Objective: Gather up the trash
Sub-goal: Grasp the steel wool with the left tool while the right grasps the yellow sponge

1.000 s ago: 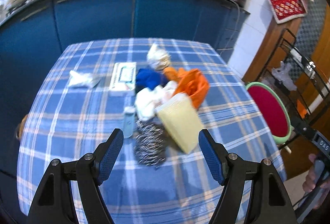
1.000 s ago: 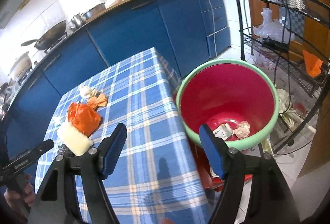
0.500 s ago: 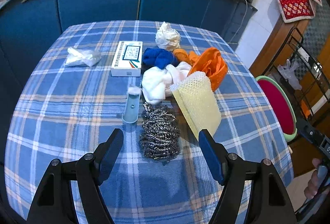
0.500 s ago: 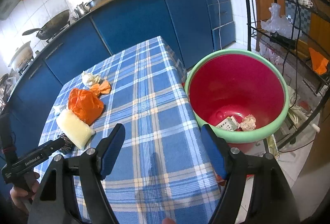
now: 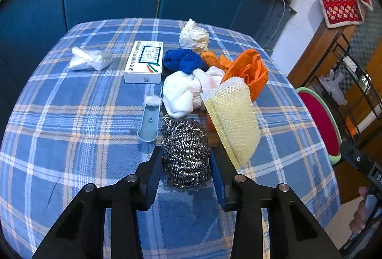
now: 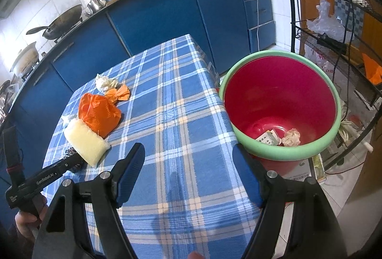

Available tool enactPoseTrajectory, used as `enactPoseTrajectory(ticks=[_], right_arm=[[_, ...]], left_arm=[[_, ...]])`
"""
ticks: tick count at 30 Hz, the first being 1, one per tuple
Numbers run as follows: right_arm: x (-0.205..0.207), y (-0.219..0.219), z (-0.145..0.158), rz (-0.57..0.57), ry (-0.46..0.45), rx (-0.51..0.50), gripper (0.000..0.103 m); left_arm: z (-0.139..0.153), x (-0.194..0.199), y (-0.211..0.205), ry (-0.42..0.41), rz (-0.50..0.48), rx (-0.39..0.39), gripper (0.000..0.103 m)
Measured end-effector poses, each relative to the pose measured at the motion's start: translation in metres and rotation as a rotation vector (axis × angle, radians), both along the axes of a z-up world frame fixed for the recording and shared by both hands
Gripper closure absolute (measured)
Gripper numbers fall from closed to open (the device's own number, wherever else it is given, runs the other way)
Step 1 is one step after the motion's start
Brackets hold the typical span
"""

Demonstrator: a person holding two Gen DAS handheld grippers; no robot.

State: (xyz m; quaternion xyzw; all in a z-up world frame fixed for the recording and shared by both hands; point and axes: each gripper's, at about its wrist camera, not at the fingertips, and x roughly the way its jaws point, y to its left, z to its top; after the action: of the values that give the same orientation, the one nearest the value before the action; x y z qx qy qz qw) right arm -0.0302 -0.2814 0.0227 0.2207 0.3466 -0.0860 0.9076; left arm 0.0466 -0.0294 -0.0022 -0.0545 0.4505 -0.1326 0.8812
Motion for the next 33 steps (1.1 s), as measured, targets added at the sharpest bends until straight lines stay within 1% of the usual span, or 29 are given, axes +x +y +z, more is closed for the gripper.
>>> enactPoseTrajectory(ticks=[7, 11, 17, 21, 27, 28, 30, 33], right_arm=[[0.004, 0.008, 0.002, 0.022, 0.001, -0.009, 0.026], [0.008, 0.017, 0.005, 0.047, -0.001, -0.016, 0.026], [0.023, 0.041, 0.012, 0.124, -0.015, -0.023, 0.026], [0.037, 0.061, 0.015, 0.188, -0.015, -0.040, 0.026], [0.059, 0.094, 0.014, 0.293, -0.007, -0.070, 0.025], [0.063, 0.099, 0.012, 0.311, 0.000, -0.077, 0.021], [0.071, 0.109, 0.010, 0.344, 0.007, -0.084, 0.018], [0.082, 0.123, 0.006, 0.388, 0.020, -0.102, 0.018]], left_arm=[[0.017, -0.013, 0.008, -0.041, -0.006, -0.032, 0.064], [0.031, -0.019, 0.015, -0.077, 0.010, -0.044, 0.064], [0.043, -0.021, 0.030, -0.113, 0.045, -0.041, 0.064], [0.044, -0.020, 0.042, -0.119, 0.076, -0.040, 0.064], [0.036, -0.016, 0.060, -0.106, 0.118, -0.047, 0.064], [0.035, -0.015, 0.062, -0.104, 0.122, -0.048, 0.064], [0.032, -0.014, 0.066, -0.099, 0.131, -0.048, 0.064], [0.028, -0.012, 0.071, -0.093, 0.142, -0.048, 0.064]])
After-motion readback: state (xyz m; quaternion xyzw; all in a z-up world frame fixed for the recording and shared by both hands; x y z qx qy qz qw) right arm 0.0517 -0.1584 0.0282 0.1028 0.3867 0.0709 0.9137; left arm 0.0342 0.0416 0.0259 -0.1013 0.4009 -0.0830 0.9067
